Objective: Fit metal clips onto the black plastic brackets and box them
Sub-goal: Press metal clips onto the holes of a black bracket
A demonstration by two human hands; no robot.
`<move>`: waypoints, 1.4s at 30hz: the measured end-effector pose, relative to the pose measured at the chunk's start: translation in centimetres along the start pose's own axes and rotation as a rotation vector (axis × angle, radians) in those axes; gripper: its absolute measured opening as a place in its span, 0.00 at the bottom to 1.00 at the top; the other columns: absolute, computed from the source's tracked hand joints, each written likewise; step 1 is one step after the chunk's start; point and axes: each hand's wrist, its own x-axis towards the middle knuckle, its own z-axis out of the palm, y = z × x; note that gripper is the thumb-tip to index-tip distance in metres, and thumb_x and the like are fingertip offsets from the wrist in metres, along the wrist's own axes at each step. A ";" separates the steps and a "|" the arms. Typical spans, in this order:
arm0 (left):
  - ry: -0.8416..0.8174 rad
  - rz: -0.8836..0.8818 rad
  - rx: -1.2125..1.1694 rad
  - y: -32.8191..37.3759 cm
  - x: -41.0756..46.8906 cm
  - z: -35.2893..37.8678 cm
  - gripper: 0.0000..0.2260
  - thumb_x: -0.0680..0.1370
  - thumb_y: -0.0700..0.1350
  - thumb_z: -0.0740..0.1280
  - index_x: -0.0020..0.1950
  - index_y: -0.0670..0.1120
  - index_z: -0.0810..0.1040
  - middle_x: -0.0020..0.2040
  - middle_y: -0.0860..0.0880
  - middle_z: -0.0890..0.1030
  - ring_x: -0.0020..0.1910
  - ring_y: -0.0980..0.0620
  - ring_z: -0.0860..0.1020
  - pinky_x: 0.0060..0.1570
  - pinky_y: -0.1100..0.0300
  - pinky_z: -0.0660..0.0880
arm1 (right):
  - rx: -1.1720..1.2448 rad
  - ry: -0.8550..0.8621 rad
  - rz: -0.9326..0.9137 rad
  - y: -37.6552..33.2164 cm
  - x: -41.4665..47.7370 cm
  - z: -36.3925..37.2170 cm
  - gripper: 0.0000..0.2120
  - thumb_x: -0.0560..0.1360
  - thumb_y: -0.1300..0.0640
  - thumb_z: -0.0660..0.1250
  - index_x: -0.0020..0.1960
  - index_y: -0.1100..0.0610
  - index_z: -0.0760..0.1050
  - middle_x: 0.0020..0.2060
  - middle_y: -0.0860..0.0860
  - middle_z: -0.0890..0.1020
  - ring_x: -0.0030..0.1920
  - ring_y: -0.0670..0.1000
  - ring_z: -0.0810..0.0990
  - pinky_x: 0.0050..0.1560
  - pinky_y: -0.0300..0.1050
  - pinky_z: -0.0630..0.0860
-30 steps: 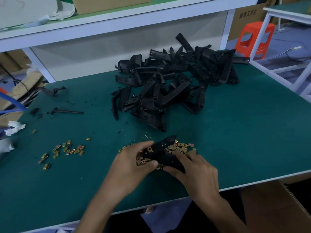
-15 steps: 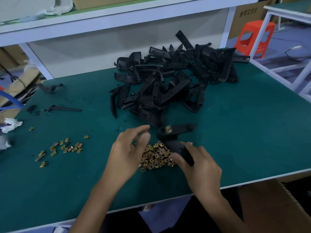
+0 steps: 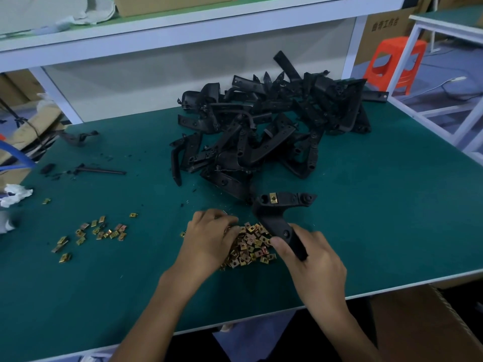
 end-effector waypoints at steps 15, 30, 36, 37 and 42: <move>-0.136 -0.072 -0.034 1.3 2.9 0.5 0.06 0.78 0.59 0.67 0.48 0.58 0.75 0.50 0.55 0.72 0.57 0.51 0.66 0.55 0.56 0.64 | -0.004 0.011 -0.014 0.2 0.0 0.3 0.31 0.72 0.23 0.54 0.60 0.42 0.80 0.40 0.44 0.76 0.42 0.51 0.80 0.35 0.49 0.75; 0.064 -0.162 -0.523 2.1 2.7 -2.5 0.04 0.78 0.47 0.72 0.47 0.55 0.79 0.45 0.55 0.84 0.47 0.55 0.82 0.46 0.59 0.77 | -0.094 0.053 -0.108 -0.1 -0.2 0.4 0.26 0.73 0.26 0.57 0.58 0.41 0.80 0.39 0.44 0.77 0.41 0.52 0.82 0.30 0.45 0.71; 0.058 -0.099 -0.822 3.3 0.6 -5.6 0.06 0.79 0.44 0.71 0.52 0.54 0.85 0.47 0.57 0.87 0.50 0.63 0.83 0.45 0.72 0.76 | -0.275 -0.030 -0.282 -0.1 -0.6 0.6 0.24 0.74 0.29 0.58 0.54 0.44 0.81 0.36 0.45 0.74 0.36 0.50 0.77 0.29 0.40 0.61; 0.030 -0.092 -0.825 3.5 0.4 -5.7 0.06 0.79 0.44 0.71 0.52 0.54 0.85 0.47 0.56 0.87 0.50 0.62 0.83 0.44 0.72 0.76 | -0.280 -0.040 -0.297 -0.2 -0.6 0.6 0.25 0.75 0.29 0.57 0.54 0.45 0.81 0.36 0.45 0.74 0.35 0.50 0.77 0.29 0.40 0.61; -0.085 -0.097 -0.807 4.3 -0.2 -5.6 0.06 0.79 0.44 0.71 0.51 0.54 0.86 0.47 0.55 0.87 0.50 0.59 0.84 0.51 0.66 0.76 | -0.283 -0.082 -0.308 -0.6 -0.5 0.3 0.24 0.74 0.29 0.60 0.54 0.45 0.82 0.37 0.46 0.76 0.36 0.50 0.78 0.30 0.41 0.62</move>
